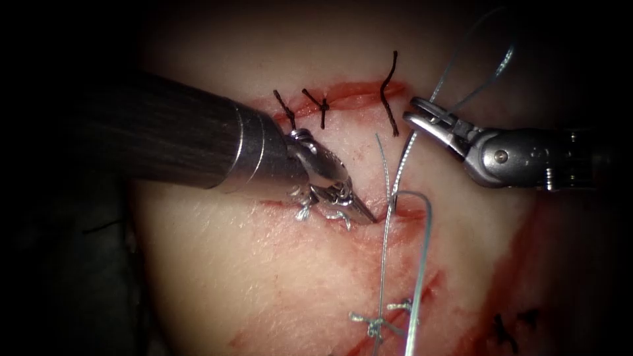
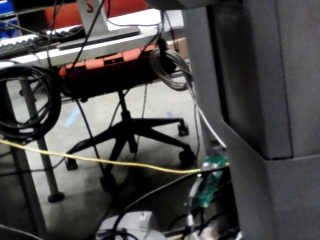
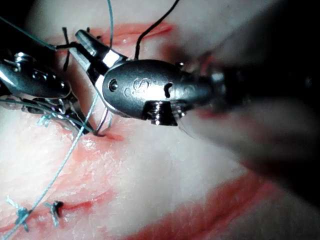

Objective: Wound Closure

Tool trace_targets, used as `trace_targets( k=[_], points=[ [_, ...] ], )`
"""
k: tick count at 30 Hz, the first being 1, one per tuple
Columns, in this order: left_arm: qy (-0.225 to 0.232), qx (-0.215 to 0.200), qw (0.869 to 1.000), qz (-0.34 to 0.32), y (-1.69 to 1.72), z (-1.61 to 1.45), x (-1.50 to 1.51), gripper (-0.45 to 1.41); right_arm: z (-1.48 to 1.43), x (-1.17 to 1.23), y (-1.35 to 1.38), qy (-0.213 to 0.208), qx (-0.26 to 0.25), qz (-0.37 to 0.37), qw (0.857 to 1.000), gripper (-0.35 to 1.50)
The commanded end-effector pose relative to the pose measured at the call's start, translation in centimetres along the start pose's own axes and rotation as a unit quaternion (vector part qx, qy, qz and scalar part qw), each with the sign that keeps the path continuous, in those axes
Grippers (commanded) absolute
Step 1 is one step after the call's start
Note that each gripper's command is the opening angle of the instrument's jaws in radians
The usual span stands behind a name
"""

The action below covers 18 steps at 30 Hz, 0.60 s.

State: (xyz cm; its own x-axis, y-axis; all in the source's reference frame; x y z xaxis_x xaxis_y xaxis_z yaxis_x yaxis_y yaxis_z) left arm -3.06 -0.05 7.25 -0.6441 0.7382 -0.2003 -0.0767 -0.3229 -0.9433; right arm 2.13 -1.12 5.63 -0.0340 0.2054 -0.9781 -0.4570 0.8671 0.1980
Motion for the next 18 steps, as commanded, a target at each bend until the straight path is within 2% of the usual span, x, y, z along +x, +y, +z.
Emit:
trace_targets(
  k=[1,18],
  points=[
    [0.0,-0.001,1.0,0.001,-0.04,0.05,0.01,-0.45,0.08,-0.03,-0.05,-0.002,0.001,0.006,1.0,-0.35],
    [0.0,-0.001,1.0,0.001,-0.03,0.06,0.01,-0.45,0.06,-0.09,-0.15,-0.022,-0.003,0.073,0.997,-0.35]
  ],
)
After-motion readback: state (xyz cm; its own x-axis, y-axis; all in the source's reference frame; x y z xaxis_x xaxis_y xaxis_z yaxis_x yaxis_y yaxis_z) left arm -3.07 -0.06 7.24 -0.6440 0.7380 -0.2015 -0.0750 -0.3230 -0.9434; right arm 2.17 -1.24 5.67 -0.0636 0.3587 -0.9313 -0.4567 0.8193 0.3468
